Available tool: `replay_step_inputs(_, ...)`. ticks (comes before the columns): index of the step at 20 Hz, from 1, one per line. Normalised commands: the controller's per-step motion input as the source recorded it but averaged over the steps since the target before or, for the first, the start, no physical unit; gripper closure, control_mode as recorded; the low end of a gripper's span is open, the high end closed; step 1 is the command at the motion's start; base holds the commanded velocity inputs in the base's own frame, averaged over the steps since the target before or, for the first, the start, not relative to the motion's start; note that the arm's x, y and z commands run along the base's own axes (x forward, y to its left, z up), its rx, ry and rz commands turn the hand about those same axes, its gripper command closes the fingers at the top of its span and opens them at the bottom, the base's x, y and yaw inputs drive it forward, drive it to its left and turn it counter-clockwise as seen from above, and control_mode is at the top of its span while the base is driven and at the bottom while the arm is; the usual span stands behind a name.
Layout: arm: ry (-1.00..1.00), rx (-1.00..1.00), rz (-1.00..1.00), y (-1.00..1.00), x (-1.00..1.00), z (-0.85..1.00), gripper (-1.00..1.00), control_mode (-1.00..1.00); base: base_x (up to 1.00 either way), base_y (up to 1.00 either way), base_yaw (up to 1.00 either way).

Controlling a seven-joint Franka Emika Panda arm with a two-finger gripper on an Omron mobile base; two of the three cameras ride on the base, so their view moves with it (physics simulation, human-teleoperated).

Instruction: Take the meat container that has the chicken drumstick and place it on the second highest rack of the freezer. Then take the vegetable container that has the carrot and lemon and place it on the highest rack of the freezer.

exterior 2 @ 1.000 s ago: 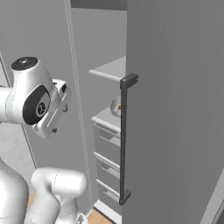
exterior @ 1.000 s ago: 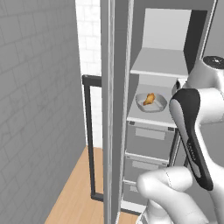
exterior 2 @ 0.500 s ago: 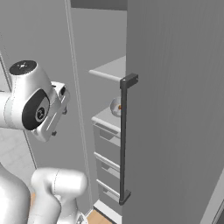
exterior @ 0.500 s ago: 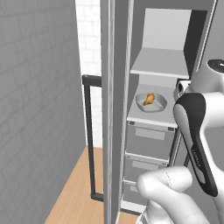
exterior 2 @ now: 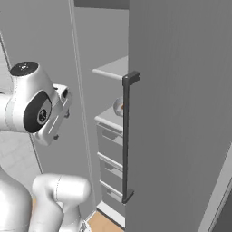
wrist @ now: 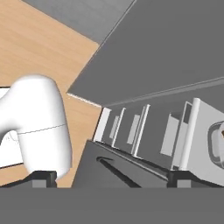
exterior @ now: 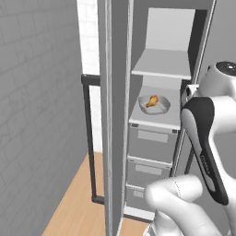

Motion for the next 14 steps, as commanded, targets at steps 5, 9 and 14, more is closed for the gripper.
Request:
replay_step_inputs(5, 0.0, 0.0, 0.0, 0.0, 0.0, 0.0, -1.0, 1.0, -0.78, -0.69, -0.2)
replay_step_inputs(9, 0.0, 0.0, 0.0, 0.0, 0.0, 0.0, -1.0, 1.0, -0.53, -0.82, -0.39)
replay_step_inputs(14, 0.0, 0.0, 0.0, 0.0, 0.0, 0.0, -1.0, 1.0, -0.26, -0.95, -0.49)
